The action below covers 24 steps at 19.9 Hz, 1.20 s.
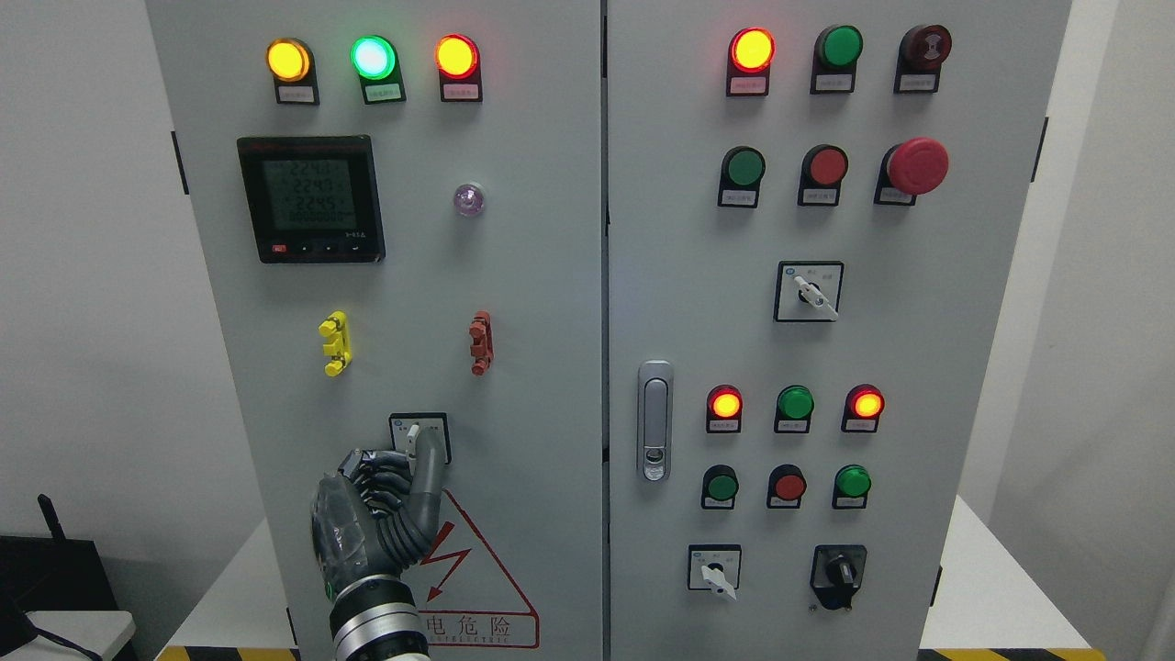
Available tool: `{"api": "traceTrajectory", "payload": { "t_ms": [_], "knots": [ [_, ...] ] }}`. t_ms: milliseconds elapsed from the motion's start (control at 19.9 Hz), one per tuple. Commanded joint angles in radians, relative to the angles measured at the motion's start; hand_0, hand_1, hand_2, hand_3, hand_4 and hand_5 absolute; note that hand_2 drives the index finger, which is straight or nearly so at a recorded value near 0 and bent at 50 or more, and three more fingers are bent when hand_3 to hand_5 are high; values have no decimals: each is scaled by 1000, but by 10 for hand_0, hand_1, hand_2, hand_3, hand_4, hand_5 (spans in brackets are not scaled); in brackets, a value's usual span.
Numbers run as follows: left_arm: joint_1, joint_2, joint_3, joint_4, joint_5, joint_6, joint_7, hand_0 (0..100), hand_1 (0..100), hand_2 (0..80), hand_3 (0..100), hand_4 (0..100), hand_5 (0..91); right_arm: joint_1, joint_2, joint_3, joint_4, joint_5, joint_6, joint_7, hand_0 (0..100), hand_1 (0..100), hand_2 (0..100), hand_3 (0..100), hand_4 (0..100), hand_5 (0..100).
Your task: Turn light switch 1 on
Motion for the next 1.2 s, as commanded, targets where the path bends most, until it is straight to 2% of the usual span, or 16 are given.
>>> {"api": "traceTrajectory", "payload": {
  "t_ms": [0, 702, 1153],
  "knots": [
    [-1, 0, 0, 0, -2, 5, -1, 221, 411, 593, 820, 861, 762, 0, 0, 0, 0, -17, 1, -1, 120, 389, 0, 0, 0, 0],
    [-7, 0, -3, 0, -2, 8, -2, 262, 411, 594, 820, 862, 768, 0, 0, 0, 0, -17, 1, -1, 120, 389, 0, 0, 0, 0],
    [-6, 0, -8, 0, -2, 8, -4, 324, 400, 593, 820, 864, 770, 0, 0, 0, 0, -17, 1, -1, 120, 389, 0, 0, 0, 0]
  ]
}}
